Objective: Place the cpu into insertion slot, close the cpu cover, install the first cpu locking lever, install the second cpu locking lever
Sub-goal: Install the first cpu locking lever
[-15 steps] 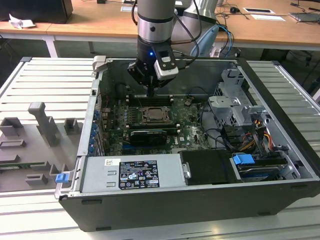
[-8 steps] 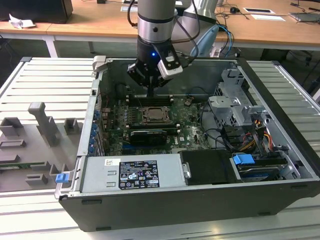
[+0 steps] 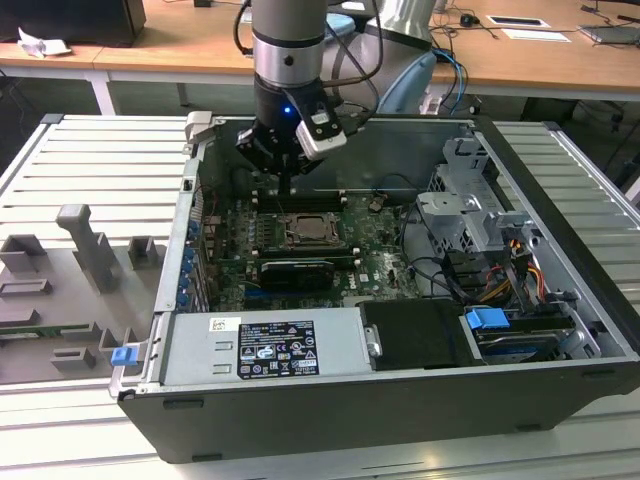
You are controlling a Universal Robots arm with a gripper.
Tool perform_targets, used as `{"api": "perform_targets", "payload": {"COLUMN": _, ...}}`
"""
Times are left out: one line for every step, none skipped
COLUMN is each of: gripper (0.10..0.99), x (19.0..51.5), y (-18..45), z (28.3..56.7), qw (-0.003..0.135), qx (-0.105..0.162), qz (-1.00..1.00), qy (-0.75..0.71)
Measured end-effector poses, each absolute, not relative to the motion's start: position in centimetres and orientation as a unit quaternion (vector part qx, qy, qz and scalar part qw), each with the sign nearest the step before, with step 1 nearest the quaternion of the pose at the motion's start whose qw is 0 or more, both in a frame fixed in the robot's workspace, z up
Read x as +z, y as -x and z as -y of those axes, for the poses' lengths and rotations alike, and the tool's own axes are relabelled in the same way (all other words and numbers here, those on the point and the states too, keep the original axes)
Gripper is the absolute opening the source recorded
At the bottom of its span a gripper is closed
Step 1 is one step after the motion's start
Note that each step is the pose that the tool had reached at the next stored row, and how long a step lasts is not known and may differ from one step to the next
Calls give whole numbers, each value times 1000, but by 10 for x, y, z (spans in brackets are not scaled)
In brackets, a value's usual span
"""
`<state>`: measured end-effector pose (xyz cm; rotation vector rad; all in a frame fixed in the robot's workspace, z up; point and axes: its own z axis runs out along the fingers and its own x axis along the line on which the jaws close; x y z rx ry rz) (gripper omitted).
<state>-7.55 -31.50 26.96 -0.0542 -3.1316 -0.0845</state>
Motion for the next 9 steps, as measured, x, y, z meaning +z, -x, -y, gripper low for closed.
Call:
{"api": "perform_targets", "payload": {"gripper": 102, "x": 269, "y": 79, "z": 315, "qw": 4, "qx": -27, "qz": 999, "qy": 17}}
{"api": "perform_targets", "payload": {"gripper": 102, "x": 269, "y": 83, "z": 315, "qw": 4, "qx": -27, "qz": 999, "qy": 17}}
{"api": "perform_targets", "payload": {"gripper": 102, "x": 268, "y": 90, "z": 315, "qw": 3, "qx": -27, "qz": 999, "qy": 17}}
{"api": "perform_targets", "payload": {"gripper": 102, "x": 268, "y": 95, "z": 315, "qw": 3, "qx": -27, "qz": 999, "qy": 17}}
{"api": "perform_targets", "payload": {"gripper": 102, "x": 267, "y": 103, "z": 315, "qw": 3, "qx": -27, "qz": 999, "qy": 17}}
{"api": "perform_targets", "payload": {"gripper": 102, "x": 265, "y": 108, "z": 315, "qw": 3, "qx": -27, "qz": 999, "qy": 16}}
{"api": "perform_targets", "payload": {"gripper": 102, "x": 264, "y": 111, "z": 314, "qw": 3, "qx": -27, "qz": 1000, "qy": 16}}
{"api": "perform_targets", "payload": {"gripper": 102, "x": 262, "y": 113, "z": 311, "qw": 3, "qx": -27, "qz": 1000, "qy": 15}}
{"api": "perform_targets", "payload": {"gripper": 102, "x": 260, "y": 113, "z": 305, "qw": 3, "qx": -27, "qz": 1000, "qy": 14}}
